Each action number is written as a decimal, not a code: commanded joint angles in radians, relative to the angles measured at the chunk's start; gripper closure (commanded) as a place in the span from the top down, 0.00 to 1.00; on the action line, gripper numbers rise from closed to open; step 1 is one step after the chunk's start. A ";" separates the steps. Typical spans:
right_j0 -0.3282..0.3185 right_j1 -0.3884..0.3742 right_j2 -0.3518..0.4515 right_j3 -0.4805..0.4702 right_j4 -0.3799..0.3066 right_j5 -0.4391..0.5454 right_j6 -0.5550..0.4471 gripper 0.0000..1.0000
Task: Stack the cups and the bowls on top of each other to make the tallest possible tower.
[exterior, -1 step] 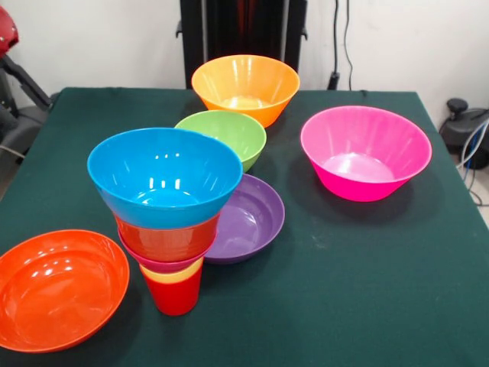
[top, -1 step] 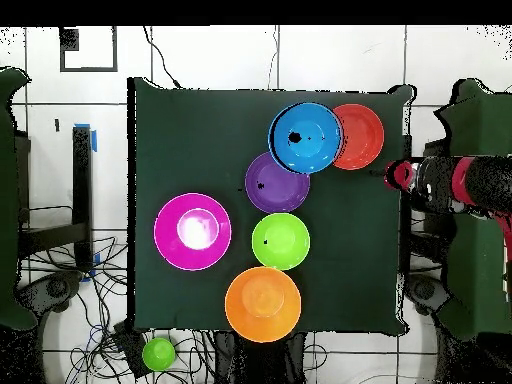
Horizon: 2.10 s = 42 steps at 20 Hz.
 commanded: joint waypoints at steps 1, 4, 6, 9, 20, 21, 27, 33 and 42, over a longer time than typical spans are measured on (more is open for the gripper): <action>0.030 0.109 0.018 -0.059 -0.098 -0.002 -0.357 1.00; 0.033 0.142 0.020 -0.100 -0.125 0.003 -0.387 1.00; 0.031 0.157 0.026 -0.122 -0.136 0.019 -0.407 1.00; 0.034 0.169 0.029 -0.164 -0.149 0.058 -0.430 1.00; 0.049 0.234 0.030 -0.310 -0.171 0.148 -0.517 1.00; 0.049 0.237 0.027 -0.313 -0.171 0.148 -0.522 1.00; 0.060 0.256 0.005 -0.370 -0.171 0.156 -0.540 1.00; 0.070 0.286 -0.022 -0.411 -0.191 0.118 -0.538 1.00; 0.056 0.283 -0.047 -0.353 -0.223 -0.051 -0.436 1.00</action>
